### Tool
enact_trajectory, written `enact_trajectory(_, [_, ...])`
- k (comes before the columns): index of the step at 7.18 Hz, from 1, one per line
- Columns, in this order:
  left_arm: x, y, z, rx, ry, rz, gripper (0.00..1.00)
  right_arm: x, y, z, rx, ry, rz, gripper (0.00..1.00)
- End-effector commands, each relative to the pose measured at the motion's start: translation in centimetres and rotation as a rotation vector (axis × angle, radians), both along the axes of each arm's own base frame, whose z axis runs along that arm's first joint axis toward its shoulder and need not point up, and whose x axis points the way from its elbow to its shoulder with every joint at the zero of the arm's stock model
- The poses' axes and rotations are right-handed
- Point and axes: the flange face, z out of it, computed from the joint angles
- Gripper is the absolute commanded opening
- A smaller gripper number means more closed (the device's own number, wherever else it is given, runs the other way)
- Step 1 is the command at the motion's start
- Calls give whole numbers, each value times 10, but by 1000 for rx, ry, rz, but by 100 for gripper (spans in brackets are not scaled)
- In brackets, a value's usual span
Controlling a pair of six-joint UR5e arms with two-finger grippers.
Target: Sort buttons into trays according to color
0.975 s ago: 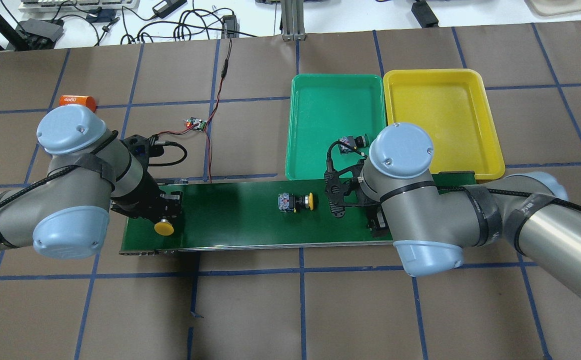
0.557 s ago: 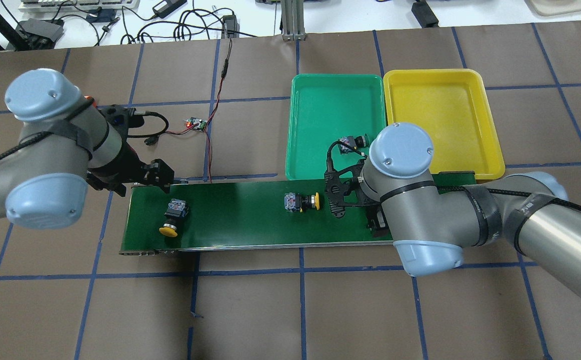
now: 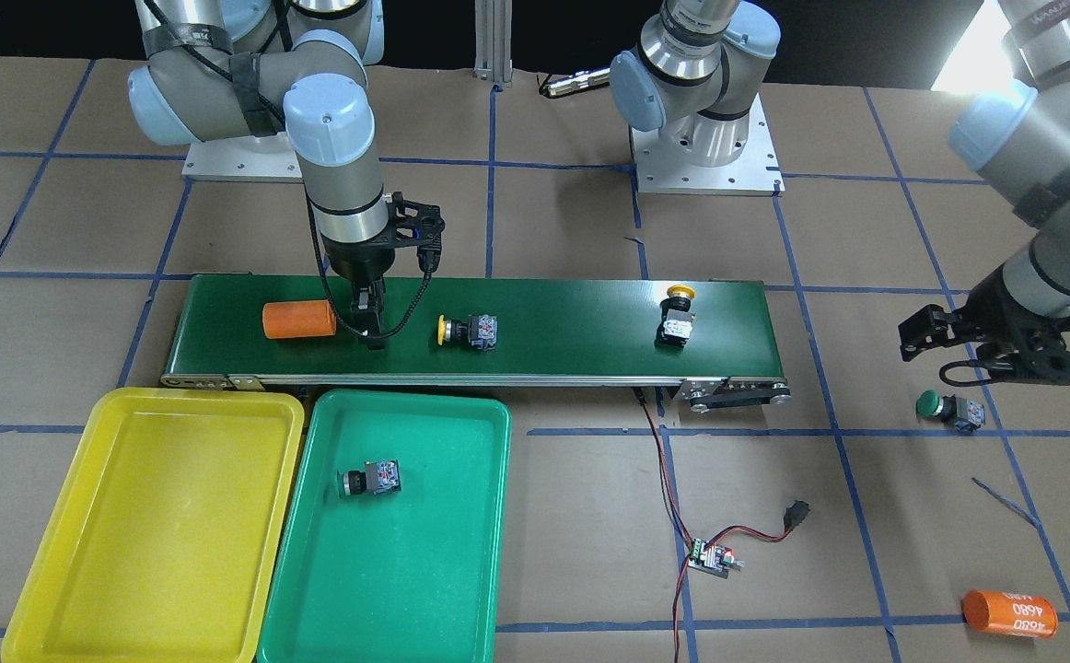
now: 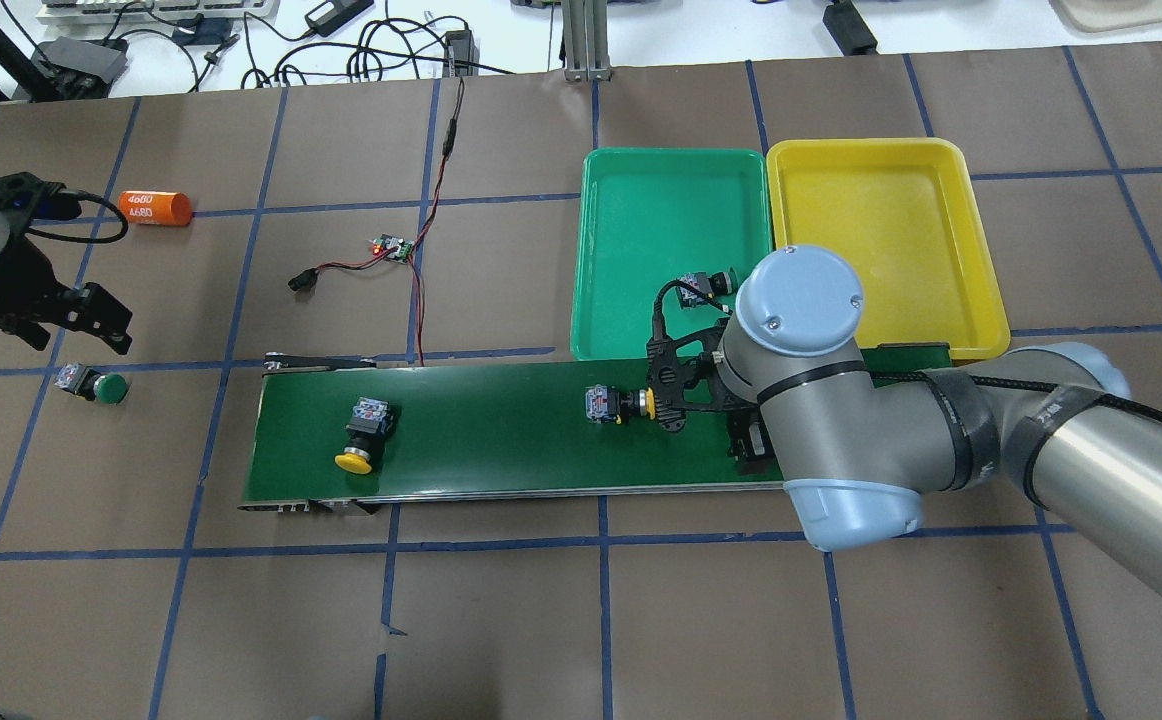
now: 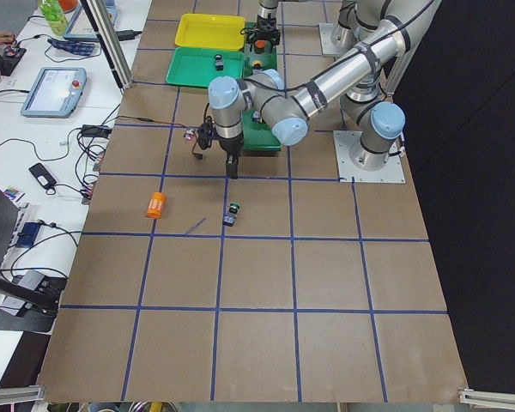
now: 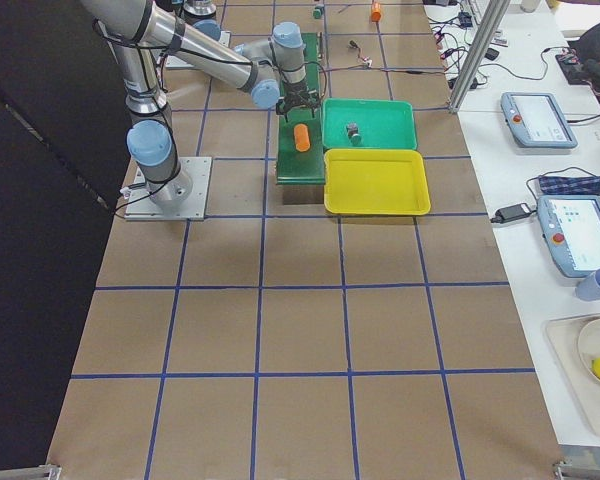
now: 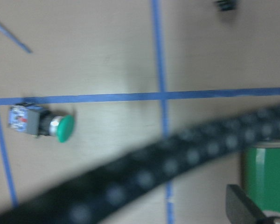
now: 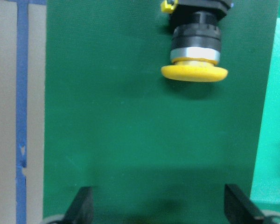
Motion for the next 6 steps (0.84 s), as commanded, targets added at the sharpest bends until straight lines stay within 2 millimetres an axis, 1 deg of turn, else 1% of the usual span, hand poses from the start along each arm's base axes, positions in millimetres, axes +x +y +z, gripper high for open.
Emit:
enact_trajectory(1, [71,-7,-46,-3,18,-82,100,6,-18,4,-6,-11,-22,100])
enact_trajectory(2, [84,-7,-64,-3,63,-121,100,10,-16,3,-1,-17,-19,100])
enact_trajectory(3, [84,-7,-81,3,103,-134,100,25,-9,-2,4,-7,-14,100])
enact_trajectory(4, [87,-9,-91,14,117,-166,100,41,-2,-4,1,-6,-4,100])
enact_trajectory(5, [91,-7,-98,21,127,-178,100,47,-4,1,-10,-10,1,100])
enact_trajectory(6, [94,-7,-98,16,123,-176,100,49,-6,5,-15,-17,-20,100])
